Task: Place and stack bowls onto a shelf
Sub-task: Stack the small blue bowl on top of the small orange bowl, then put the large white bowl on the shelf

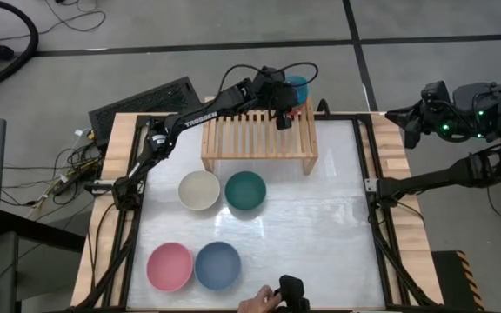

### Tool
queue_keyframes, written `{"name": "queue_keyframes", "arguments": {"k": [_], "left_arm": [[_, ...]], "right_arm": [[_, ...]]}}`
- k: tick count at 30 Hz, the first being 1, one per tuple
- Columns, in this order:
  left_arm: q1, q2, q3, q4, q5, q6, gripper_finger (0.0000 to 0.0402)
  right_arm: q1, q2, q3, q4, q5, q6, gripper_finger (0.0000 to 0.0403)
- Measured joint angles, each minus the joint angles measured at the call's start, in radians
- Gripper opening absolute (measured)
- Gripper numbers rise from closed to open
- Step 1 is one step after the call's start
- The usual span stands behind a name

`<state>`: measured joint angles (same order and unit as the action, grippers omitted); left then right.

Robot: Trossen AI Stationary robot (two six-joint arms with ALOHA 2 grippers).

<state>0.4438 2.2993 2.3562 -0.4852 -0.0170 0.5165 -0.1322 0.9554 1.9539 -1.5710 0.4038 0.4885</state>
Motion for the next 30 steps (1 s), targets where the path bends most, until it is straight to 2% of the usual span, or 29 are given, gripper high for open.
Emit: {"name": "queue_keyframes", "arguments": {"k": [10, 14, 17, 21, 30], "left_arm": [[0.003, -0.045, -0.001, -0.007, -0.036, -0.020, 0.0120], [-0.003, -0.057, -0.001, 0.052, -0.072, -0.047, 0.0127], [-0.015, -0.087, -0.002, 0.052, -0.035, -0.114, 0.0127], [-0.047, -0.196, -0.001, -0.141, 0.069, -0.102, 0.0128], [-0.185, -0.461, 0.002, -0.794, 0.065, -0.208, 0.0128]], "right_arm": [[0.000, -0.001, 0.000, 0.000, 0.000, -0.021, 0.0076], [0.000, -0.001, 0.000, 0.000, 0.000, -0.021, 0.0076], [0.000, -0.001, 0.000, 0.000, -0.001, -0.019, 0.0076], [0.000, -0.001, 0.000, 0.000, -0.002, -0.024, 0.0076], [0.000, -0.001, 0.000, 0.000, -0.005, -0.049, 0.0076]]}}
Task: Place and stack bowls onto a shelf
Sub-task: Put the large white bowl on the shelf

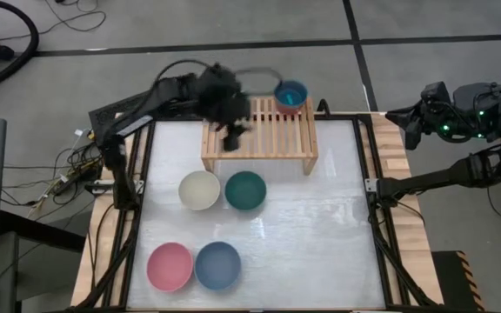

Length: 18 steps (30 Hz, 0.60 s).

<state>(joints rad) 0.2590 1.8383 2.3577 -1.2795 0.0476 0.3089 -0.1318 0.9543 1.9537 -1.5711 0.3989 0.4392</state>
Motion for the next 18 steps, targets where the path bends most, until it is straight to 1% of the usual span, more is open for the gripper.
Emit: {"name": "queue_keyframes", "arguments": {"k": [4, 6, 9, 11, 13, 15, 18], "left_arm": [[-0.099, -0.010, -0.003, -0.299, -0.016, -0.121, 0.0128], [-0.146, -0.011, -0.046, -0.280, -0.024, -0.198, 0.0131], [-0.213, -0.035, -0.122, -0.276, 0.011, -0.262, 0.0144], [-0.255, -0.046, -0.178, -0.291, -0.014, -0.311, 0.0156], [-0.293, -0.065, -0.267, -0.285, -0.021, -0.375, 0.0171], [-0.329, -0.080, -0.357, -0.253, -0.007, -0.397, 0.0187], [-0.382, -0.120, -0.503, -0.235, -0.038, -0.442, 0.0211]], "right_arm": [[0.000, 0.000, 0.000, 0.000, -0.002, -0.024, 0.0076], [0.000, 0.000, 0.000, 0.000, -0.003, -0.024, 0.0076], [0.000, 0.000, 0.000, 0.000, -0.004, -0.025, 0.0076], [0.000, 0.000, 0.000, 0.000, -0.004, -0.025, 0.0076], [0.000, 0.000, 0.000, 0.000, -0.004, -0.027, 0.0076], [0.000, 0.000, 0.000, 0.000, -0.004, -0.029, 0.0076], [0.000, 0.000, 0.000, 0.000, -0.004, -0.030, 0.0076]]}}
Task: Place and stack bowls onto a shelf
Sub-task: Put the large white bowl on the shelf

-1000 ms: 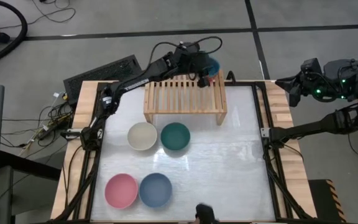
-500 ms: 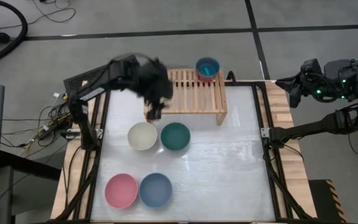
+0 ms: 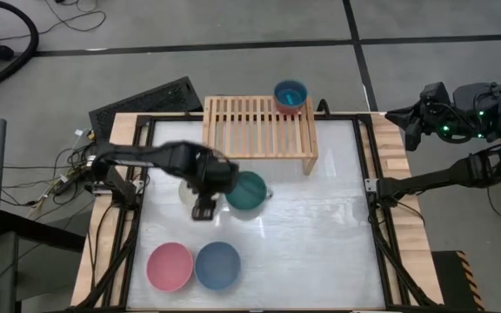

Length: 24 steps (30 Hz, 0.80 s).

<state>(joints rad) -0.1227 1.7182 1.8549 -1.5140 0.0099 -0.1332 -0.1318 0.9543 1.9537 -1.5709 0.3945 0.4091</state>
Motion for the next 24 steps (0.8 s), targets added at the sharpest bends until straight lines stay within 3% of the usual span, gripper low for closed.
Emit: {"name": "queue_keyframes", "arguments": {"k": [6, 12, 18, 24], "left_arm": [[-0.052, -0.089, -0.351, 0.252, 0.003, -0.070, 0.0244], [-0.048, -0.190, -0.665, 0.498, 0.002, -0.135, 0.0247], [-0.030, -0.205, -0.848, 0.632, -0.023, -0.143, 0.0247], [-0.002, -0.206, -0.945, 0.737, -0.019, -0.193, 0.0244]], "right_arm": [[0.000, 0.000, 0.000, 0.000, 0.000, 0.000, 0.0076], [0.000, 0.000, 0.000, 0.000, 0.000, -0.003, 0.0076], [0.000, 0.000, 0.000, 0.000, 0.000, -0.003, 0.0076], [0.000, 0.000, 0.000, 0.000, 0.000, -0.002, 0.0076]]}}
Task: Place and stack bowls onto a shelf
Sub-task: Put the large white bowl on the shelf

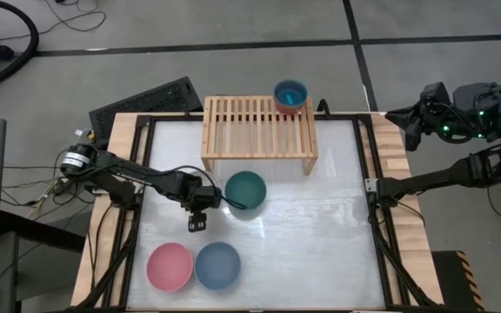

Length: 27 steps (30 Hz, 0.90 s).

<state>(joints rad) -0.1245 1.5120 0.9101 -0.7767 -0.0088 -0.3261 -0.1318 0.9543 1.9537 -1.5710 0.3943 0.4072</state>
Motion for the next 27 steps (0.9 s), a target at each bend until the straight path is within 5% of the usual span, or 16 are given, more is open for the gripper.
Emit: {"name": "queue_keyframes", "arguments": {"k": [5, 9, 13, 19, 27], "left_arm": [[0.001, 0.000, -0.023, 0.030, -0.036, -0.001, 0.0190], [0.001, 0.000, -0.023, 0.036, -0.068, 0.017, 0.0107], [0.001, 0.000, -0.023, 0.038, 0.011, 0.017, 0.0016], [-0.037, 0.000, 0.037, -0.009, 0.058, -0.032, 0.0002], [-0.076, 0.001, 0.284, -0.179, 0.245, -0.052, 0.0000]], "right_arm": [[0.000, 0.000, 0.000, 0.000, 0.000, 0.003, 0.0076], [0.000, 0.000, 0.000, 0.000, 0.000, 0.003, 0.0076], [0.000, 0.000, 0.000, 0.000, 0.001, 0.003, 0.0076], [0.000, 0.000, 0.000, 0.000, 0.001, 0.003, 0.0076], [0.000, 0.000, 0.000, 0.000, 0.002, 0.002, 0.0076]]}}
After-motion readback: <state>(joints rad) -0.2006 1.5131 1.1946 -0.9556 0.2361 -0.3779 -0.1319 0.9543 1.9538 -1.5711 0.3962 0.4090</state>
